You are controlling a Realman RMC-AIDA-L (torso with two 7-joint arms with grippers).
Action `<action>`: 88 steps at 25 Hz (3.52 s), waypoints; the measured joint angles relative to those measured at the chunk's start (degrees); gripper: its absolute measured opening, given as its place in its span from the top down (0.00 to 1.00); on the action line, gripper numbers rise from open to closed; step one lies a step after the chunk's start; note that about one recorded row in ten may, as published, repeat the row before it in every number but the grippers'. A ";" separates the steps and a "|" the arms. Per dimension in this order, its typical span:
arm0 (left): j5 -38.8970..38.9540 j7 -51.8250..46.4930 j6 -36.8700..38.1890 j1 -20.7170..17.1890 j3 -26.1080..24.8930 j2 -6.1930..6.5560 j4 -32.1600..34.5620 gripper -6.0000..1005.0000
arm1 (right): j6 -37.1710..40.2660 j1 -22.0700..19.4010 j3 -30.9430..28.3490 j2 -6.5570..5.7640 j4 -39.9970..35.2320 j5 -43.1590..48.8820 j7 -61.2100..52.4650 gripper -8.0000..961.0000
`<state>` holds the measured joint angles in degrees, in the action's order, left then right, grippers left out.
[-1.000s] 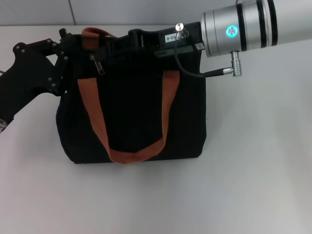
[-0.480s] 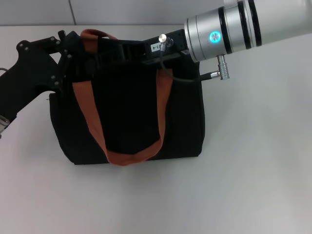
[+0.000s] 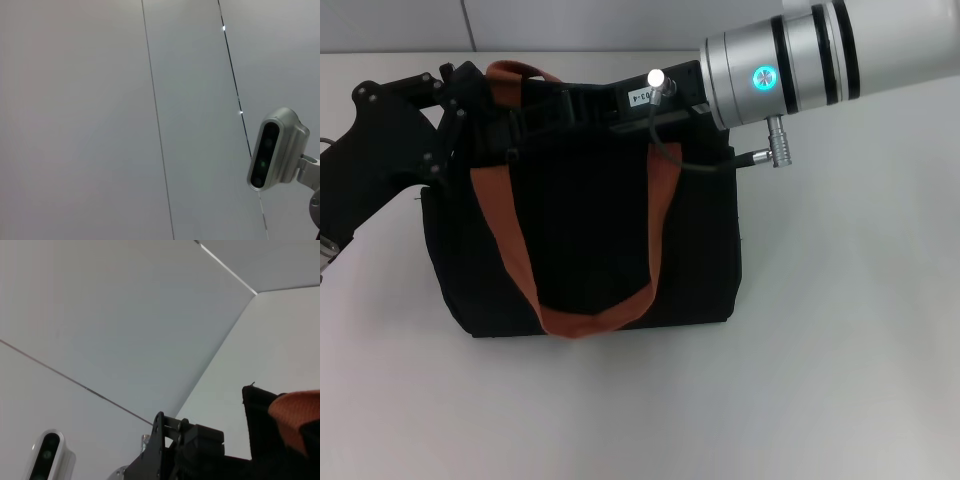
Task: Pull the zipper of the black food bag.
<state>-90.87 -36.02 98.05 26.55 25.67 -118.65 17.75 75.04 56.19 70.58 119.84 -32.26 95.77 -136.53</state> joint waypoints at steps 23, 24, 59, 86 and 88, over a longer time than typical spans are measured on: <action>-0.01 -0.10 0.43 0.17 0.31 0.00 0.01 0.95 | -1.91 0.09 0.26 0.04 0.22 -0.51 3.64 0.89; -0.01 -0.11 0.60 0.17 0.36 0.00 0.01 0.95 | -1.90 0.08 0.26 0.04 0.19 -0.49 3.67 0.92; 1.42 -0.19 0.25 -0.09 0.00 0.27 0.09 0.95 | 1.54 -21.85 -4.24 -0.54 -29.65 11.24 -10.46 0.86; 1.20 -8.59 -1.76 -0.67 0.44 0.29 0.04 0.94 | 33.10 -28.60 -14.14 -0.64 1.78 -2.75 74.19 0.31; 0.91 -10.09 -2.31 -0.72 0.50 0.36 0.14 0.94 | 31.62 -28.94 -14.19 -0.62 5.04 -0.02 79.26 0.27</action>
<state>-89.96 -46.11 95.74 25.83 26.17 -118.29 17.89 106.66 27.26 56.39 119.23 -27.23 95.76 -57.27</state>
